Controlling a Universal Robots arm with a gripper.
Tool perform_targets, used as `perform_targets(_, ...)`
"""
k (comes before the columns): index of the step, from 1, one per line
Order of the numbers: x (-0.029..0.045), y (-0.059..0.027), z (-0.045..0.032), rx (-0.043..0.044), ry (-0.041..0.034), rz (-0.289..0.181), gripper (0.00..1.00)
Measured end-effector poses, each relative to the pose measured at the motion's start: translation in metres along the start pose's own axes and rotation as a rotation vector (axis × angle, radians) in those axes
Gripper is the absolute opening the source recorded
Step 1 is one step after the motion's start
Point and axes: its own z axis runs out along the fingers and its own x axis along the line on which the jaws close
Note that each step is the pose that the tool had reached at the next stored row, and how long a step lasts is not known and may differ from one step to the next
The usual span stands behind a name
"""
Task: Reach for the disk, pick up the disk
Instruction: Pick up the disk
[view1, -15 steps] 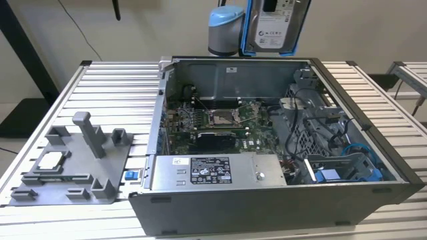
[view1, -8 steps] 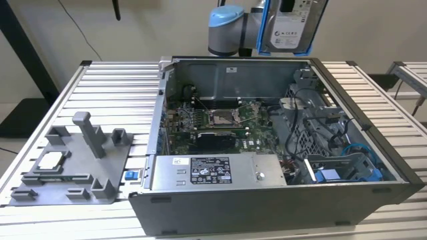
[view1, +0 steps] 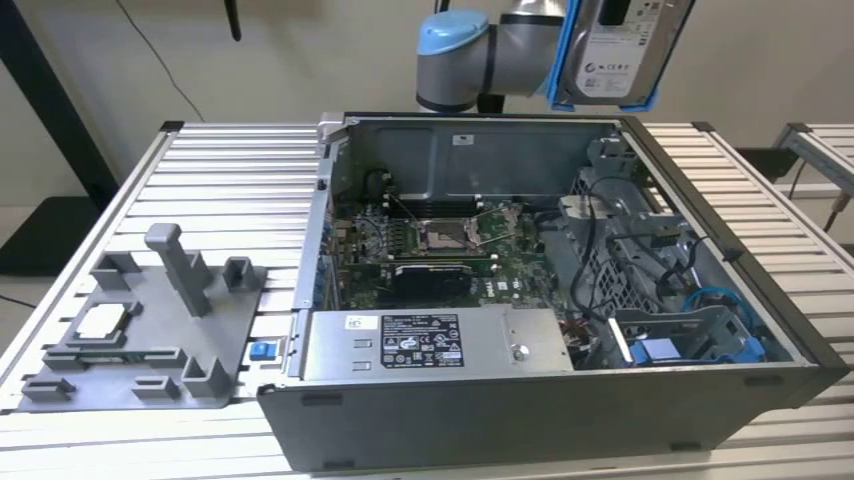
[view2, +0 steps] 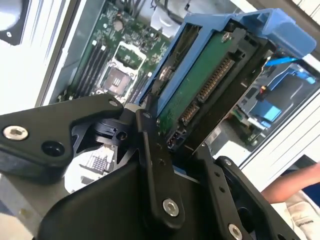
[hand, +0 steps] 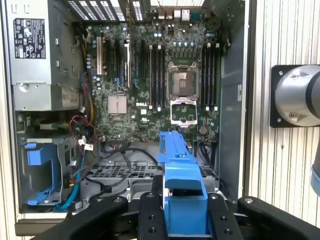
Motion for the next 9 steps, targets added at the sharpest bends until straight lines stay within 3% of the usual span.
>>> perform_targets(6, -0.0007, -0.0233, 0.0005, -0.0001, -0.0001, 0.000, 0.00)
perform_targets(9, -0.0007, -0.0239, 0.0005, 0.0001, -0.0001, 0.000, 0.00)
